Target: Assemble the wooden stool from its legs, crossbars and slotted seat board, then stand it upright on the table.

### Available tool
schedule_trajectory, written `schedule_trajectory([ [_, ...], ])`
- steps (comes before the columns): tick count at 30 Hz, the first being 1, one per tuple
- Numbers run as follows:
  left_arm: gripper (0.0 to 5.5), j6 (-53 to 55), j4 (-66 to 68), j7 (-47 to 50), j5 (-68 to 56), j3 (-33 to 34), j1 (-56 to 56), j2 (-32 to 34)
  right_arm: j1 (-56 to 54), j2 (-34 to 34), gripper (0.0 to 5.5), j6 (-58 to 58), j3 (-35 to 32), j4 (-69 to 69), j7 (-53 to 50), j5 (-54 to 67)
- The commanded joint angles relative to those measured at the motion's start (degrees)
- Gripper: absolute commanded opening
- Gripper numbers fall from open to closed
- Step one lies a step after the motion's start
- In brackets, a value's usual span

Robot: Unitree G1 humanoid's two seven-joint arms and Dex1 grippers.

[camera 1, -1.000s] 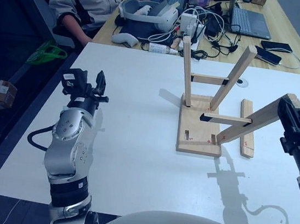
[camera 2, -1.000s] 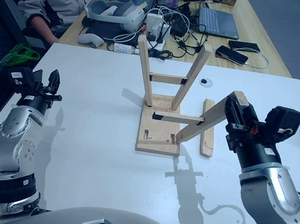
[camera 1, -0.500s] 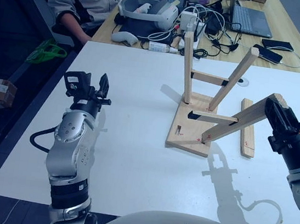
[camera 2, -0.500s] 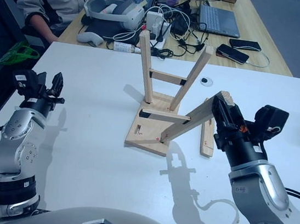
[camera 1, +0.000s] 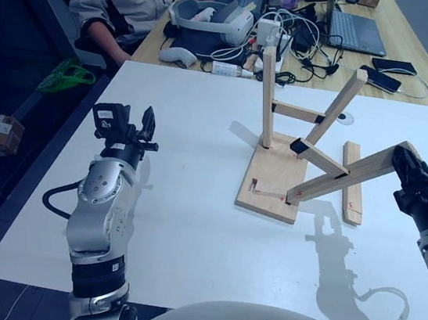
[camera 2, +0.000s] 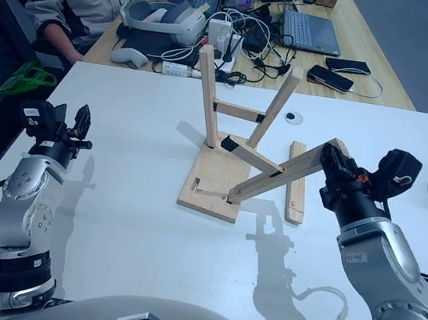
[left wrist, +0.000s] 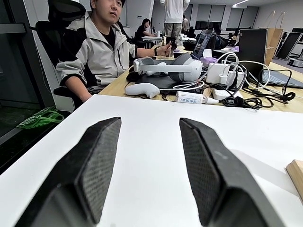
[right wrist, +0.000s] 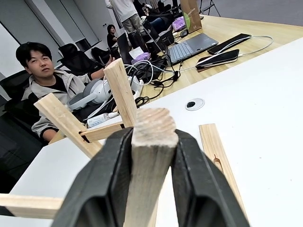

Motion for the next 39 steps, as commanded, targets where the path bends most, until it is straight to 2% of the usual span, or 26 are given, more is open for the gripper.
schedule_trajectory([
  [1, 2.27, -0.18, 0.86, 0.36, 0.49, -0.22, -0.82, 0.48, 2.06, -8.41, 1.02, 10.18, 5.26, 0.96, 1.86, -12.51],
  [6, 2.27, -0.43, 1.05, 0.70, 0.36, 0.02, -0.91, 0.41, -0.21, -11.08, 1.02, 10.73, 7.65, -0.36, 7.55, -20.27],
  [15, 2.27, -0.77, 1.41, 1.35, 0.52, -0.25, -1.03, 0.26, -1.37, -7.51, 1.02, 10.93, 7.83, 0.17, 9.59, -22.26],
  [21, 2.27, -0.98, 1.61, 1.24, 0.61, -0.52, -1.06, 0.40, -3.72, -3.15, 1.02, 9.08, 5.32, 1.69, 8.03, -21.57],
  [22, 2.27, -1.06, 1.66, 1.26, 0.66, -0.54, -1.09, 0.42, -4.26, -2.43, 1.39, 8.73, 4.87, 1.83, 8.05, -21.92],
  [25, 2.27, -1.27, 1.60, 1.27, 0.80, -0.62, -0.97, 0.39, -5.66, -0.34, 1.99, 8.16, 3.46, 1.77, 8.54, -23.78],
  [30, 2.27, -1.44, 1.76, 1.26, 1.14, -0.63, -1.09, 0.18, -8.98, 2.61, 2.90, 7.30, 1.65, 1.08, 10.06, -26.69],
  [33, 2.27, -1.55, 1.91, 1.28, 1.27, -0.77, -1.13, 0.06, -14.99, 2.87, 3.36, 6.29, 2.73, -0.73, 13.12, -28.59],
  [34, 2.27, -1.62, 1.81, 1.32, 1.34, -0.84, -0.93, -0.02, -18.28, 3.07, 3.50, 6.42, 3.24, -0.82, 13.60, -28.75],
  [39, 2.27, -1.93, 1.71, 1.33, 1.53, -1.07, -0.63, -0.03, -33.61, 5.42, 3.50, 8.91, 3.47, 4.32, 12.00, -27.03],
])
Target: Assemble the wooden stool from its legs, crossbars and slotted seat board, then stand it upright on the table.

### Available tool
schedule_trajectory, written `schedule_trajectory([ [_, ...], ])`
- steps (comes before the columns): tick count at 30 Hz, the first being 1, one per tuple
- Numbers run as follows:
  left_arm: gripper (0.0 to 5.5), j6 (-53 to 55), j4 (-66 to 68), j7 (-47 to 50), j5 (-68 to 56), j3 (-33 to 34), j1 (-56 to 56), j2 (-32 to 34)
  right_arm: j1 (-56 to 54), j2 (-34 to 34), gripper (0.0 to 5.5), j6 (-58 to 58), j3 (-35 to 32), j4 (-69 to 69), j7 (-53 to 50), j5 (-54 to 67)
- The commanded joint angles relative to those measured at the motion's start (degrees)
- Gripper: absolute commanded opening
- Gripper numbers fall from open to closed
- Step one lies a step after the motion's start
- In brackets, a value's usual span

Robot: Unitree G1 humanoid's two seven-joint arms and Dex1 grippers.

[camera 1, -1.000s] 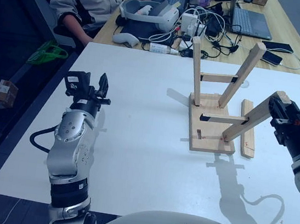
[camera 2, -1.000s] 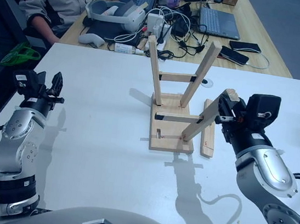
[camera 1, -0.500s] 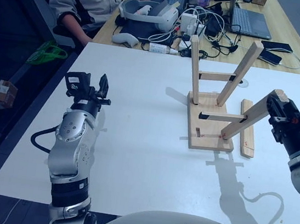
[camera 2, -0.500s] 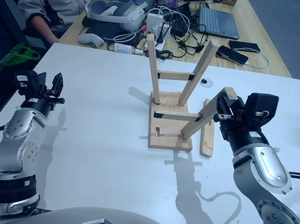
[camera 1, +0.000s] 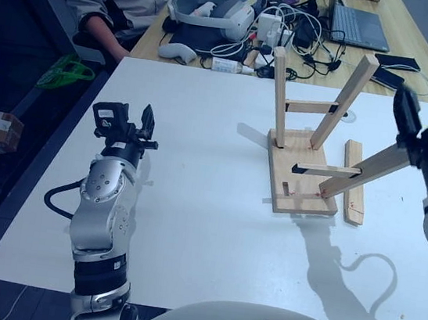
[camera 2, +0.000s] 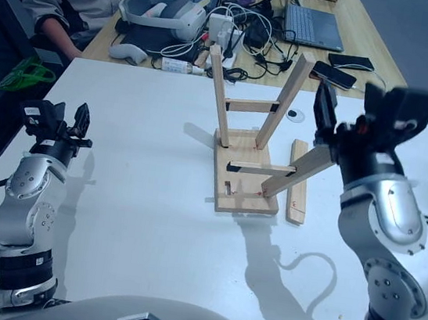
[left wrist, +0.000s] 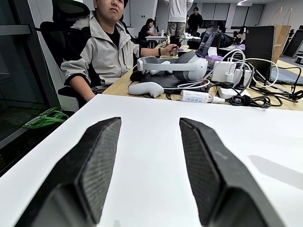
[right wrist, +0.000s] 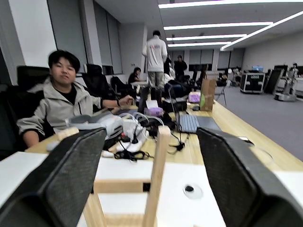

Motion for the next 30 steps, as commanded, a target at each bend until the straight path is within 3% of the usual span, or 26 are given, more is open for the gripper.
schedule_trajectory([
  [1, 2.27, -0.16, 0.18, 0.22, 0.32, -0.36, -0.25, 0.11, -8.88, 2.30, 3.50, 3.23, -0.68, 4.90, -2.52, 1.65],
  [10, 2.27, -0.38, 0.29, 0.16, 0.89, -1.87, -0.30, 0.35, 12.15, 8.59, 3.50, 15.64, -3.82, 6.29, -10.17, 11.89],
  [21, 2.27, -0.33, 0.73, 0.68, 0.78, -1.44, -0.95, 0.12, -1.47, 9.91, 3.50, 7.78, -2.52, 7.85, -4.68, 7.15],
  [26, 2.27, -0.40, 1.11, 0.82, 0.68, -0.92, -1.13, 0.17, -16.69, 1.66, 3.50, 0.99, -6.89, 17.79, -1.93, -9.63],
  [30, 2.27, -0.53, 1.50, 0.90, 0.71, -1.10, -1.47, 0.02, -17.51, 0.36, 3.50, 0.22, -11.06, 22.37, 0.62, -14.10],
])
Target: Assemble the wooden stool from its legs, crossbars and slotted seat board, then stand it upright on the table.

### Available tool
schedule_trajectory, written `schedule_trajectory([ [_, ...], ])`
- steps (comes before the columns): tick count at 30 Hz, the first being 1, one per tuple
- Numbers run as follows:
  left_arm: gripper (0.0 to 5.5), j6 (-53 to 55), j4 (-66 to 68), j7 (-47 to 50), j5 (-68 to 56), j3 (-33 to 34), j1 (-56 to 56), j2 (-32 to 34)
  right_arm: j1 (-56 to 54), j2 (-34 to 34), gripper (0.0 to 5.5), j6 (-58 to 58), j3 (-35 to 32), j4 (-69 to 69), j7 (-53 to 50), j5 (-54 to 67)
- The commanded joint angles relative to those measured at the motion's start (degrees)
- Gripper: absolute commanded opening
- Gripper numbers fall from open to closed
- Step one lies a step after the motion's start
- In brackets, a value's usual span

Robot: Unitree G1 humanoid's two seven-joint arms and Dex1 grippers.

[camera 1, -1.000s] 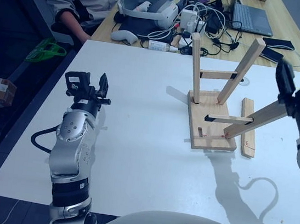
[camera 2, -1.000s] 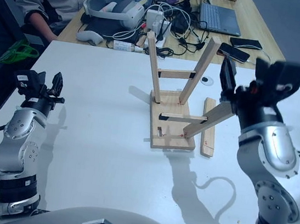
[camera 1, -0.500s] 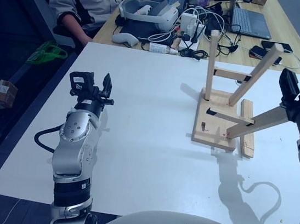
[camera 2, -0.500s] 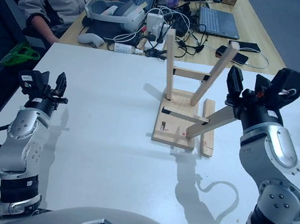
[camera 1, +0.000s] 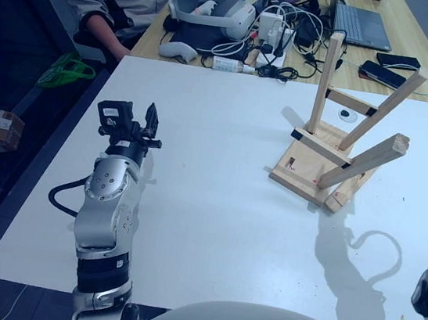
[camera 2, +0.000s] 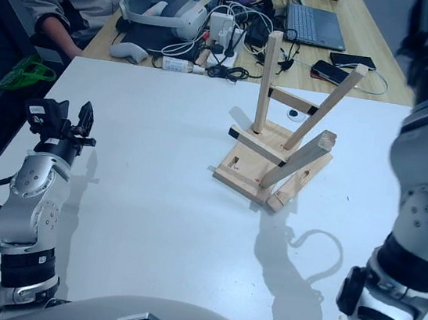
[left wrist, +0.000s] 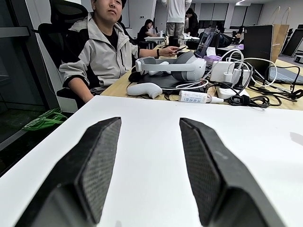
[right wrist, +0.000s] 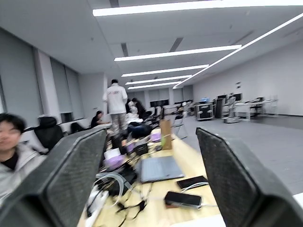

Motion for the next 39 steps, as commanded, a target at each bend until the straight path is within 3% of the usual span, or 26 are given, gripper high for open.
schedule_trajectory([
  [1, 2.27, 0.12, 0.91, 0.16, 0.08, 0.03, -0.87, 0.06, 2.52, 0.50, 3.50, 2.16, -4.97, 3.33, -0.34, -2.58],
  [4, 2.27, -0.04, 1.15, 0.29, 0.10, 0.14, -1.06, 0.05, 17.28, 7.56, 3.50, 17.36, -10.02, 5.40, -5.46, 1.15],
  [8, 2.27, -0.14, 1.47, 0.27, 0.10, 0.28, -1.40, 0.22, 27.16, 8.69, 3.50, 27.68, -4.66, 6.45, 1.28, 1.98],
  [12, 2.27, -0.22, 2.15, 0.17, 0.28, -0.06, -2.46, 0.38, 23.23, 9.27, 3.50, 28.40, 4.69, 13.99, 6.49, -4.14],
  [19, 2.27, -0.68, 3.56, -0.35, 0.52, -0.46, -3.95, 0.65, 12.66, 13.60, 3.50, 24.09, 12.04, 30.37, 14.64, -11.68],
  [28, 2.27, -0.93, 4.17, -1.14, 0.67, -1.34, -4.63, 0.77, 8.53, 13.82, 3.50, 26.15, 13.82, 40.32, 20.34, -18.32],
  [35, 2.27, -0.77, 5.31, -1.19, 0.36, -0.35, -6.42, 1.21, 12.91, 10.23, 2.20, 29.96, 13.50, 33.65, 24.58, -20.88],
  [39, 2.27, -0.55, 6.68, -1.08, -0.41, 1.21, -8.72, 1.92, 14.29, 9.71, 2.06, 28.55, 13.32, 31.73, 25.98, -22.69],
])
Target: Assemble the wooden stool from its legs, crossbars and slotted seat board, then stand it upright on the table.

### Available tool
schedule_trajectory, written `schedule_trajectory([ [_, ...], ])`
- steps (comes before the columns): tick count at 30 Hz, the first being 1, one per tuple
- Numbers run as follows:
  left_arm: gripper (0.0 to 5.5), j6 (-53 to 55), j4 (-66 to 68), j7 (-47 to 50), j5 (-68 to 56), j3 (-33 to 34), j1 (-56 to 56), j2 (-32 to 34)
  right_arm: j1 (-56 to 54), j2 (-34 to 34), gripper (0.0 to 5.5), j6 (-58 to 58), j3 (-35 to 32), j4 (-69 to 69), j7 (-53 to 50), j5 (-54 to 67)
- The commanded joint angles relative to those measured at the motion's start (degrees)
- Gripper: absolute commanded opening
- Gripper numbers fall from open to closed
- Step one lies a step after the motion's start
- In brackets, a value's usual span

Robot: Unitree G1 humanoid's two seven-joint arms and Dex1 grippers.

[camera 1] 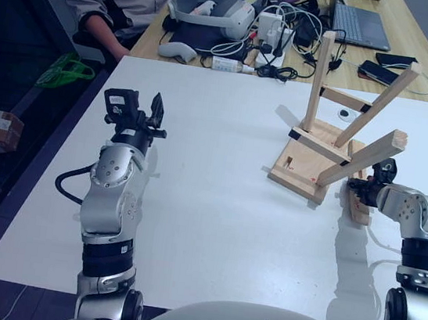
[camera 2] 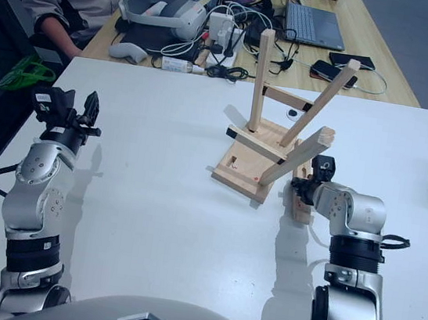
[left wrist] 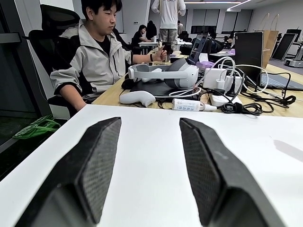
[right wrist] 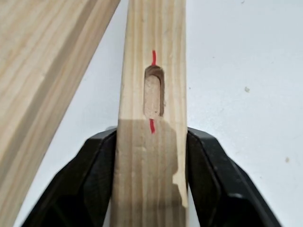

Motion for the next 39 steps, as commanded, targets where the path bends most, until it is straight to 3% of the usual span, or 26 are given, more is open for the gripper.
schedule_trajectory([
  [1, 2.27, 0.67, 1.66, 0.26, -1.09, 2.04, -3.21, 0.99, 2.21, -0.04, 2.06, -1.45, 0.12, -0.58, 0.87, -2.43],
  [7, 2.27, 6.63, 5.55, 2.13, -8.20, 8.96, -14.17, 1.43, 0.75, 0.04, 2.06, -14.40, -0.90, -3.49, 1.43, -6.65],
  [13, 2.27, 24.13, 5.23, 0.42, -26.20, 14.80, -27.44, 2.36, -7.42, 0.31, 2.06, -37.03, -7.86, -4.84, 0.63, -8.18],
  [18, 2.27, 34.26, 4.90, 3.02, -39.36, 18.35, -35.05, 1.27, -14.50, 2.17, 2.06, -46.69, -9.86, -9.40, 1.01, -6.36],
  [24, 2.27, 38.17, 4.16, 5.26, -53.46, 19.32, -40.70, 0.44, -24.98, 3.11, 2.06, -43.49, -4.94, -16.36, 12.98, 3.78],
  [28, 2.27, 36.47, 3.03, 6.71, -61.63, 19.11, -41.71, 0.66, -29.87, 5.92, 2.06, -37.52, -1.49, -22.11, 15.41, 10.90],
  [34, 2.27, 31.99, 1.95, 8.02, -66.84, 17.04, -41.23, 2.56, -23.99, 5.35, 2.05, -31.95, 7.78, -29.94, 21.92, 13.02],
  [39, 2.27, 29.03, -0.10, 7.23, -68.99, 14.09, -39.12, 3.90, -21.82, 5.24, 2.05, -30.52, 10.10, -31.18, 23.27, 11.63],
])
